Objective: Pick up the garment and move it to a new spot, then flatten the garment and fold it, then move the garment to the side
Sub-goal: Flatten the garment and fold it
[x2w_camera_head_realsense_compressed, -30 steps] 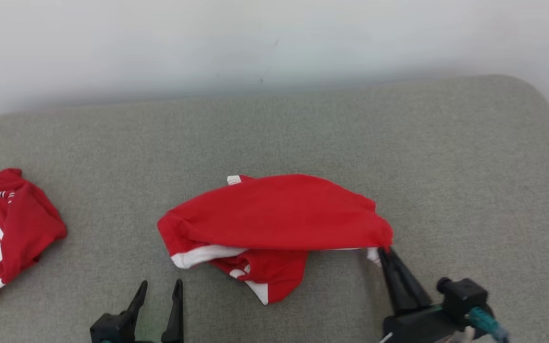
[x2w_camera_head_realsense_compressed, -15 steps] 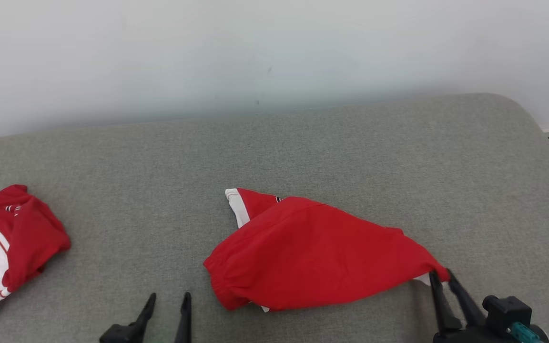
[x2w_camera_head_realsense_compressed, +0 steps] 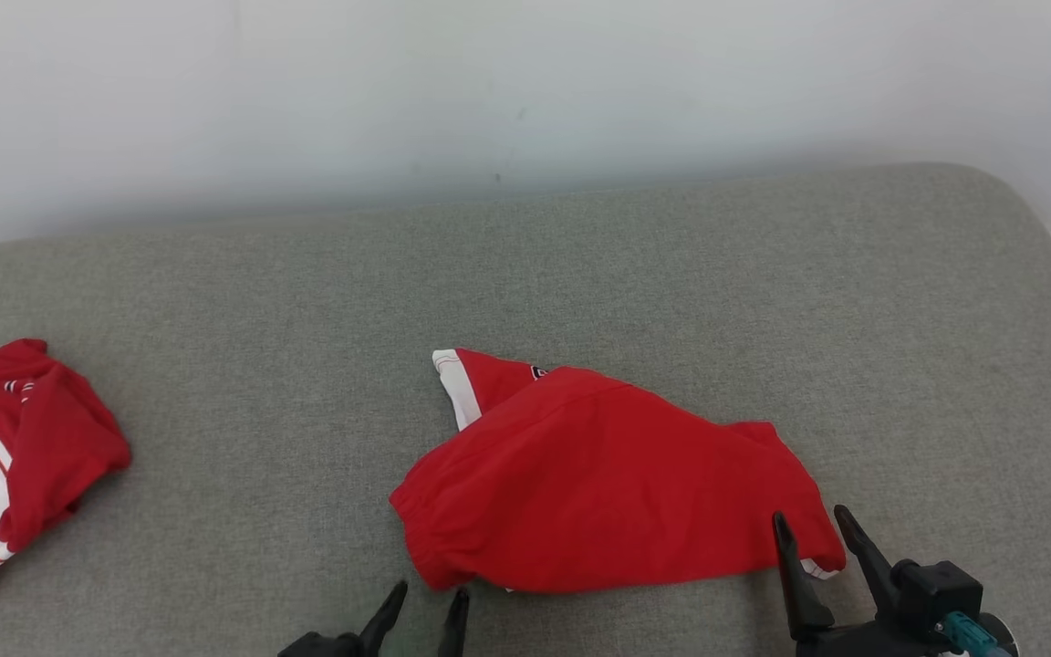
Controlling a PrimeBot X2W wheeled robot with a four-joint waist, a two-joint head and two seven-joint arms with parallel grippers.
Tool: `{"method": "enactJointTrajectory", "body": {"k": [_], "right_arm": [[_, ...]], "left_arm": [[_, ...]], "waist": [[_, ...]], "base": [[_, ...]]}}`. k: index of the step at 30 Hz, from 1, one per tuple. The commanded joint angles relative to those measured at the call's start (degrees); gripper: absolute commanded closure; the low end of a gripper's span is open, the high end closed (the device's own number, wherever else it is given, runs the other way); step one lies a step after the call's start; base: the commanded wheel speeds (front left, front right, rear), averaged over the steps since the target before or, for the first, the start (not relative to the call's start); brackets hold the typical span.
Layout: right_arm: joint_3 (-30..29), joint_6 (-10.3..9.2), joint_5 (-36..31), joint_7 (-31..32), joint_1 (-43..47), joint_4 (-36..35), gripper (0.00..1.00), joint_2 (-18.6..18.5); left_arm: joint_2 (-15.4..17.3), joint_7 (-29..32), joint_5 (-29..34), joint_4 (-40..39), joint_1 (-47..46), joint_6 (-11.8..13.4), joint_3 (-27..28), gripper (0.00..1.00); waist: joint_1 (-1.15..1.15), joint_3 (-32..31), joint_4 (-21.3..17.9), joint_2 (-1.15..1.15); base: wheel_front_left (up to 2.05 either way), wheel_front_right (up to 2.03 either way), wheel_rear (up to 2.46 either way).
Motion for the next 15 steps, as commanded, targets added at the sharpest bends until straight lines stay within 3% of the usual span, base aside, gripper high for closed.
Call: {"method": "enactJointTrajectory", "body": {"k": [1,9,10,11,12,15], "right_arm": [[0.2,-0.13,-0.3,0.0,0.2,-0.3,0.00,0.2],[1.0,-0.13,0.3,0.0,-0.7,-0.2,0.00,0.3],[1.0,-0.13,0.3,0.0,-0.7,-0.2,0.00,0.4],[1.1,-0.13,0.4,0.0,-0.7,-0.3,0.00,0.5],[1.1,-0.13,0.3,0.0,-0.8,-0.3,0.00,0.6],[1.2,-0.13,0.4,0.0,-0.9,-0.3,0.00,0.9]], "left_arm": [[0.7,-0.2,-1.3,-0.7,-1.2,0.1,-0.7,0.00],[2.7,-0.2,-7.0,-5.1,-3.6,0.1,-5.5,0.00],[3.5,-0.2,-8.0,-6.4,-4.0,0.1,-6.9,0.53],[3.8,-0.2,-8.4,-7.3,-4.2,0.1,-7.0,0.67],[4.2,-0.2,-8.5,-8.0,-4.1,0.1,-7.2,1.00],[4.8,-0.2,-8.2,-10.6,-4.1,0.1,-7.9,1.00]], "waist": [[0.00,0.6,-0.6,0.00],[0.00,1.2,-1.7,0.00],[0.00,1.2,-1.6,0.00],[0.00,1.2,-1.5,0.00],[0.00,1.2,-1.5,0.00],[0.00,1.1,-1.0,0.00]], "base": [[0.00,0.00,0.00],[0.00,0.00,0.00],[0.00,0.00,0.00],[0.00,0.00,0.00],[0.00,0.00,0.00],[0.00,0.00,0.00]]}}
